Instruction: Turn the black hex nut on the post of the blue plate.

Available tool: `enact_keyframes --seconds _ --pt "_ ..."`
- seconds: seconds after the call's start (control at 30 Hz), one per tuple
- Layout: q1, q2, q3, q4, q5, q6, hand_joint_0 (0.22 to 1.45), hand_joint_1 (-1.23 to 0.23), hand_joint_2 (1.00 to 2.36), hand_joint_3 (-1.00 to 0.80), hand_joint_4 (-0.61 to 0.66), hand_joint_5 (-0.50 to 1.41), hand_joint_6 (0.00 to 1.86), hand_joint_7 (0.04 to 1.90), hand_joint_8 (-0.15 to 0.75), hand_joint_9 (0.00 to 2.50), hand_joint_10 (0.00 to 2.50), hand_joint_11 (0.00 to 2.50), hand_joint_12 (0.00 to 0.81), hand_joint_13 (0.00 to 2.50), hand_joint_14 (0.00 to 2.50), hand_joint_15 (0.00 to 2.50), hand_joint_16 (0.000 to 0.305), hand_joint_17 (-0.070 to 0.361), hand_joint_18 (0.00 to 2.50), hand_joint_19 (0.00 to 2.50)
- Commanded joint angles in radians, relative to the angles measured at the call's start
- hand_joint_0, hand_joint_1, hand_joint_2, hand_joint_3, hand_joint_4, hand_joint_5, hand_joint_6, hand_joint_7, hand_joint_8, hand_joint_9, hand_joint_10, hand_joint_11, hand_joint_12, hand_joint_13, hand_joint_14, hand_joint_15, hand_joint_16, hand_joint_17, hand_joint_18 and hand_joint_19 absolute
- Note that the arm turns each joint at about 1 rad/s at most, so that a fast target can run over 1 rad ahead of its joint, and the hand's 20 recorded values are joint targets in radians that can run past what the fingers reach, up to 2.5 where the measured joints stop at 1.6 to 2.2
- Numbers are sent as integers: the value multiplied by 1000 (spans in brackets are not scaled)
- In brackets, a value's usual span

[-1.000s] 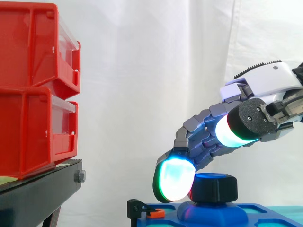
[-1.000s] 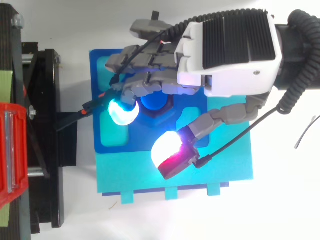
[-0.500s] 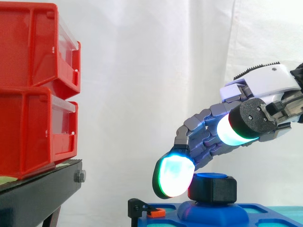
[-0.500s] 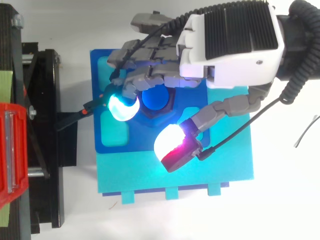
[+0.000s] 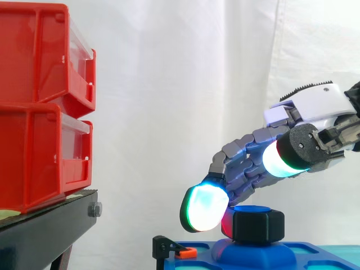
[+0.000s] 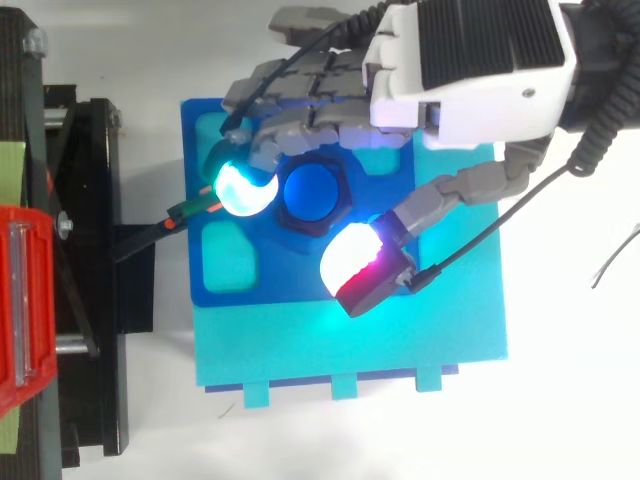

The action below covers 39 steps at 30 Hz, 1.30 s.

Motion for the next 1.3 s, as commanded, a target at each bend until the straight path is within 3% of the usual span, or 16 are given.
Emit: enact_keyframes --seconds 0.0,0.67,1.0,1.27 --pt "-11 0 -14 24 -18 -1 464 -351 1000 -500 200 -202 502 799 239 213 0 0 366 182 0 0 54 122 0 0" --pt "-36 0 -14 35 -63 -2 464 -350 1000 -500 200 -202 502 799 240 215 0 0 364 181 0 0 54 121 0 0" --pt "-65 0 -14 33 -104 -10 464 -350 1000 -500 200 -202 502 799 240 216 0 0 365 180 0 0 54 120 0 0" --pt "-70 1 -13 41 -105 -10 464 -349 1000 -500 200 -202 502 799 240 217 0 0 364 179 0 0 53 120 0 0"
